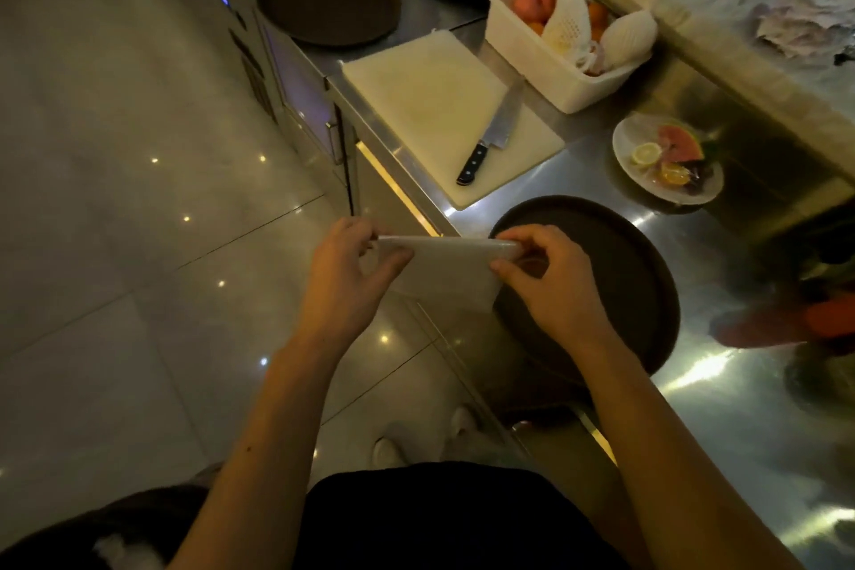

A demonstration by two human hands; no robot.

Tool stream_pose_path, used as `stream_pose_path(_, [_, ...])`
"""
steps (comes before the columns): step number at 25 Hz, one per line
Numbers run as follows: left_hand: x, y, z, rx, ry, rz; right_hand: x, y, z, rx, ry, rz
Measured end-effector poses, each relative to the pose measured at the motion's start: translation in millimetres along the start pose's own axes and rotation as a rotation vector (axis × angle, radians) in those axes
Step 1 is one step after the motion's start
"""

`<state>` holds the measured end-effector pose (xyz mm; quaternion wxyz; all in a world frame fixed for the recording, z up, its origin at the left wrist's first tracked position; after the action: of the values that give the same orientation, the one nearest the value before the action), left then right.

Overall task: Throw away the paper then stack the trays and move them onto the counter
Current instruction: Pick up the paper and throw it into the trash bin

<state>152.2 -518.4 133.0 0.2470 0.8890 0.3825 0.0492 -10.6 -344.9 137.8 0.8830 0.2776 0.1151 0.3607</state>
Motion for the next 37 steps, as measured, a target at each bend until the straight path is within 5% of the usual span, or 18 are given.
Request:
stream_pose_path(6, [15,48,42,0.137,0.157,-0.145,-48,-65,35,-0.170,0.065,0.297])
stream_pose_path(16, [90,106,82,0.588,0.422,-0.623,-90,-188,108,-0.391,0.171,0.723])
stream_pose_path(21, [187,96,90,0.600,0.594,-0.975,-37,-262,127,-0.444,0.153,1.057])
stream_pose_path(28, [306,91,90,0.550,0.818,-1.366,74,-327,102,-0.190,0.085,1.607])
stream_pose_path(31, [341,84,97,0.609,0.850,-1.463,105,-343,99,-0.109,0.081,1.654])
stream_pose_path(37, [390,85,144,0.861,0.919,-1.427,144,-389,115,-0.097,0.044,1.483])
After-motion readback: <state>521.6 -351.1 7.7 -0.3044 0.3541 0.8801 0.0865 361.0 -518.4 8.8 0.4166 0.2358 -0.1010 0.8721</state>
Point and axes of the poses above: each hand's wrist, its own x-axis away from the middle knuckle, its own y-axis out of the back of the hand, z = x × y, the point moved 8 cm from there along -x, towards the middle knuckle, and after that the axes turned 1 degree about x, right-handed, at the moved point
